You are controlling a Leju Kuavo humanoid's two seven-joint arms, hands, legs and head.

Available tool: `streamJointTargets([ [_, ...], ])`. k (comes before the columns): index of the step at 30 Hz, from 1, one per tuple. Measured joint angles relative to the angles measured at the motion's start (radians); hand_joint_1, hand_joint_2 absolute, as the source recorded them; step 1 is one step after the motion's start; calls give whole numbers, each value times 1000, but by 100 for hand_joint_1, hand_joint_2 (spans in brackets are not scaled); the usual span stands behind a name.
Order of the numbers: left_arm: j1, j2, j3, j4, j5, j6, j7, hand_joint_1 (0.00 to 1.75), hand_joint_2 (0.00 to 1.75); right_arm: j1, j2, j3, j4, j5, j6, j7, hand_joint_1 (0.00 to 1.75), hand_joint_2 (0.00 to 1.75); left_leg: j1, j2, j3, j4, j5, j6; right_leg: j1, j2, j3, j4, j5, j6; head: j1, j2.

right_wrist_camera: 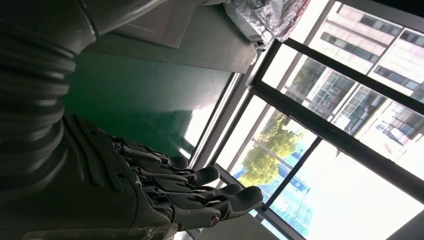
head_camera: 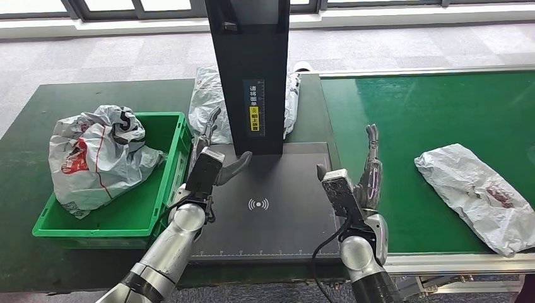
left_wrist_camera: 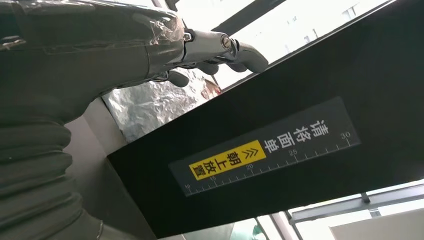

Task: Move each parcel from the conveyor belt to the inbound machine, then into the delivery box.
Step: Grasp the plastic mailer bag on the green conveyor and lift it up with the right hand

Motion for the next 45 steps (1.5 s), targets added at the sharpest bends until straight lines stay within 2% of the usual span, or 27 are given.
streamJointTargets([
  [5,-11,0,5,21,-5,4,2,0,175,-9,-12,-1,39,47,-35,20,0,175,0,0,0,0,0,0,0,0,0,0,0,0,0,0],
  [11,-15,-2,37,33,-5,-7,2,0,175,-51,-46,-51,143,285,-175,141,0,175,0,-1,0,0,0,0,0,0,0,0,0,0,0,0],
  [16,-4,-2,72,26,-5,-7,-6,0,175,-87,-82,-194,256,504,-188,194,0,175,-1,-1,-1,1,0,0,-1,-1,0,0,0,0,0,0],
  [20,24,-5,89,0,-7,-7,-12,0,175,-119,-114,-329,357,614,-188,236,0,175,-1,-2,-1,1,0,1,-1,-1,0,0,0,0,0,0],
  [24,44,-6,95,-18,-11,-9,-12,0,175,-123,-139,-415,423,642,-188,240,0,175,-1,-2,-2,1,-1,2,-1,-1,0,0,0,0,0,0],
  [34,107,-5,99,-66,-14,-2,-28,0,175,-127,-181,-502,541,769,-189,340,0,175,-1,-2,-2,1,-1,1,-1,-2,0,0,0,1,0,0],
  [41,122,-5,98,-78,-20,-1,-30,0,175,-131,-195,-532,578,778,-189,354,0,175,-1,-2,-2,1,-1,2,-1,-1,0,0,0,1,0,0],
  [45,120,-5,98,-69,-33,12,-35,0,175,-131,-209,-567,591,774,-189,334,0,175,-1,-2,-1,1,-1,2,-1,-1,0,0,0,1,0,0],
])
